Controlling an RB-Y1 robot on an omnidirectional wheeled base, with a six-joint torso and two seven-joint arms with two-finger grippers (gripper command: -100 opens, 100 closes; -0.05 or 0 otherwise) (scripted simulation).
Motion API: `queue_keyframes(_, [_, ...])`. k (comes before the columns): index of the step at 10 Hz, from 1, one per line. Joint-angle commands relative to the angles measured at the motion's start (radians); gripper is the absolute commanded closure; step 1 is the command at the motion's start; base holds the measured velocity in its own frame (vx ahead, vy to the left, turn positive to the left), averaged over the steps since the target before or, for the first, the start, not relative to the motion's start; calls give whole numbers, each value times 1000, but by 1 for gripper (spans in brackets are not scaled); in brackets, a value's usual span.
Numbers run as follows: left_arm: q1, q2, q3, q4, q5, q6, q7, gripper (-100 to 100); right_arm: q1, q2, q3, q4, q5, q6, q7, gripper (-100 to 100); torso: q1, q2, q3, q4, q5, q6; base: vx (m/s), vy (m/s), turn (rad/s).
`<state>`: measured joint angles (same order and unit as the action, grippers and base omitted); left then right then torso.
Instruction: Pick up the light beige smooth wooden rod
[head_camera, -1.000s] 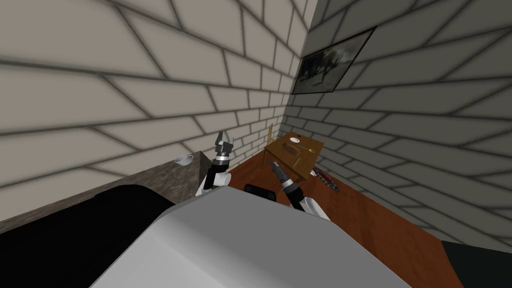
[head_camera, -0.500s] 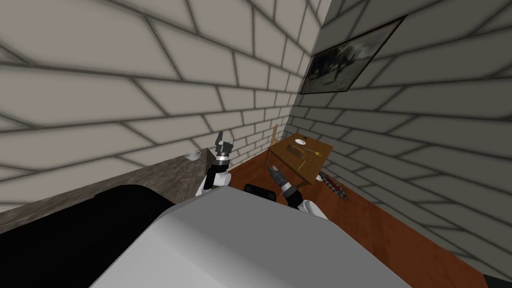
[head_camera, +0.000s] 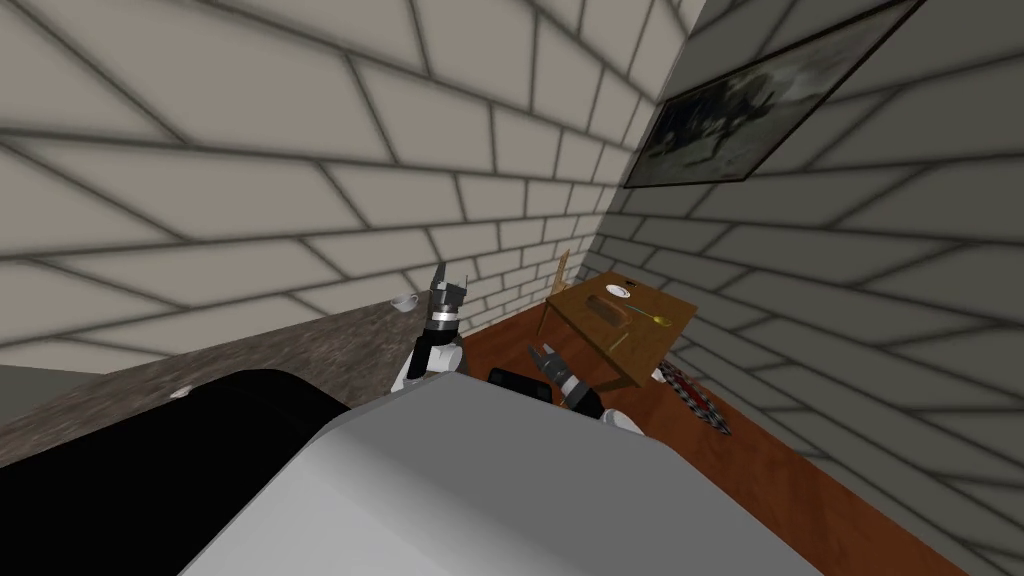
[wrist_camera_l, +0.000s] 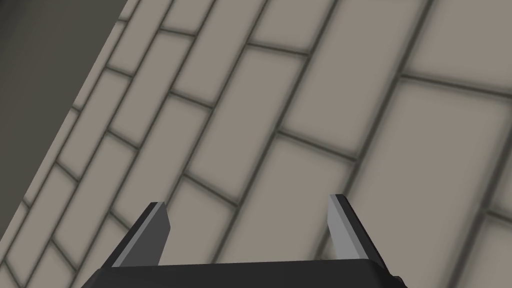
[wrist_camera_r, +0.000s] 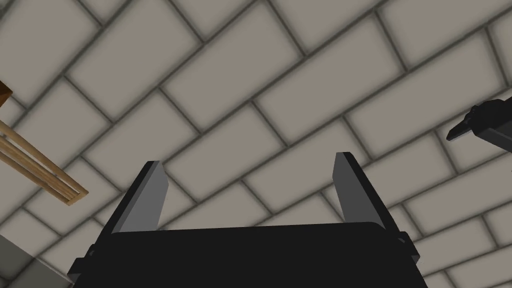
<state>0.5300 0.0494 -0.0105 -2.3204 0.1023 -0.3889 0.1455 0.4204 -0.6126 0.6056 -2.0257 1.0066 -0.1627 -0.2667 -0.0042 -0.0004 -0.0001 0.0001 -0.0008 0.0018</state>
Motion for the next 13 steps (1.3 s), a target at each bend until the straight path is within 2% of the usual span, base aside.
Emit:
queue_keyframes(1, [0,0,0,0,0,0,0,0,1,-46,32,37,50,1,-5,-100,0,0,0,0,0,0,26,18,275])
queue_keyframes(3, [0,0,0,0,0,0,0,0,1,-46,32,37,97,1,-5,-100,1,0,0,0,0,0,7,6,105])
queue_keyframes(4, [0,0,0,0,0,0,0,0,2,-91,66,70,135,6,-11,-100,0,1,0,0,0,0,25,17,277])
queue_keyframes(5, [0,0,0,0,0,0,0,0,2,-91,66,70,170,6,-11,-100,1,0,0,0,0,-1,27,10,193])
queue_keyframes(6, [0,0,0,0,0,0,0,0,3,-130,99,104,203,10,-16,-100,1,-1,0,0,0,0,43,11,312])
queue_keyframes(9, [0,0,0,0,0,0,0,0,3,-136,99,104,263,10,-16,-100,0,0,0,0,0,0,15,-10,52])
queue_keyframes(10, [0,0,0,0,0,0,0,0,4,-181,129,139,304,14,-21,-100,0,1,0,0,0,0,34,9,269])
queue_keyframes(11, [0,0,0,0,0,0,0,0,4,-181,129,139,343,14,-21,-100,1,-1,0,0,0,-1,37,3,203])
queue_keyframes(12, [0,0,0,0,0,0,0,0,4,-181,129,139,346,14,-21,-100,0,-1,-1,0,0,0,18,-5,-1])
queue_keyframes(13, [0,0,0,0,0,0,0,0,6,-226,158,174,390,17,-24,-100,0,0,0,0,0,0,41,-8,292])
